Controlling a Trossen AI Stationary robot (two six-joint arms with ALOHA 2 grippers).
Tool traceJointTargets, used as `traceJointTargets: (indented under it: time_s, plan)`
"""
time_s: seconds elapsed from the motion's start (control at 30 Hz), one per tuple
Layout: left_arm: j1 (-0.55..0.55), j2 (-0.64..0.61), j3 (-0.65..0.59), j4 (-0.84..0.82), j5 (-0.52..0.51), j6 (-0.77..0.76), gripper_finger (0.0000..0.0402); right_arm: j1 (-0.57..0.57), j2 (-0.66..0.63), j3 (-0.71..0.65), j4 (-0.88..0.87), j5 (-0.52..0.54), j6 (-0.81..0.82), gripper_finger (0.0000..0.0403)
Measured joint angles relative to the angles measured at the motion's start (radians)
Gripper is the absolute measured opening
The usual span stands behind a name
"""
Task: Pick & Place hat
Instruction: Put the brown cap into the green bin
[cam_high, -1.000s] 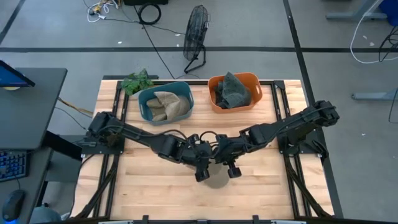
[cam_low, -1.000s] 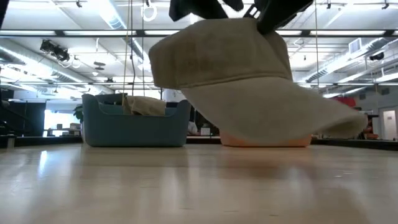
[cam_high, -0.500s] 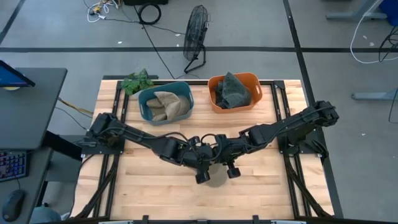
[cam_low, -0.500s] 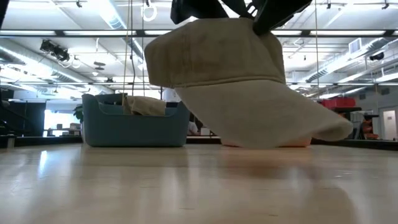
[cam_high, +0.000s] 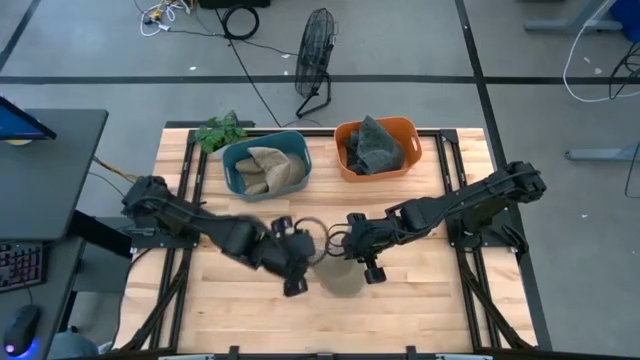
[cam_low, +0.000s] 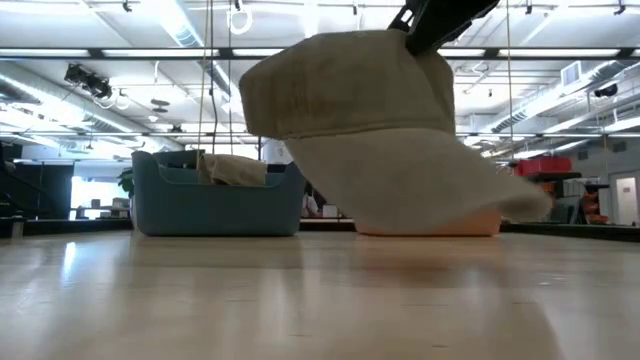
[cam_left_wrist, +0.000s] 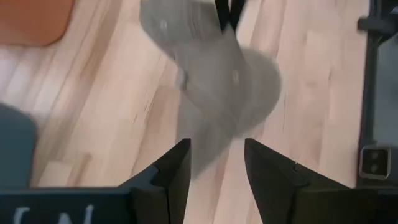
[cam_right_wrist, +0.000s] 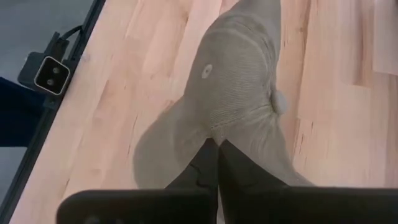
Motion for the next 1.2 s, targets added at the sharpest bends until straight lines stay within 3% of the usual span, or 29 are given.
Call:
traceJointTargets:
  time_s: [0.13,0.43,0.7,1.2]
  plan:
    - [-0.051,0.025,0.0,0.022,-0.103,-0.009,0.0165,0.0,-0.014,0.0,0.047,-0.015,-0.002,0.0]
    - [0.002,0.079,0.0,0.137,-0.128,0.102,0.0172,0.0,-0.02,-0.001,0.138,-0.094,0.001,0.0]
    - [0.041,0.086,0.0,0.29,0.048,0.201,0.0172,-0.003,-0.02,-0.001,0.154,-0.037,0.022,0.0]
    - [0.043,0.111,0.001,0.208,0.038,0.182,0.0155,-0.003,-0.036,-0.003,0.241,-0.058,0.052,0.0]
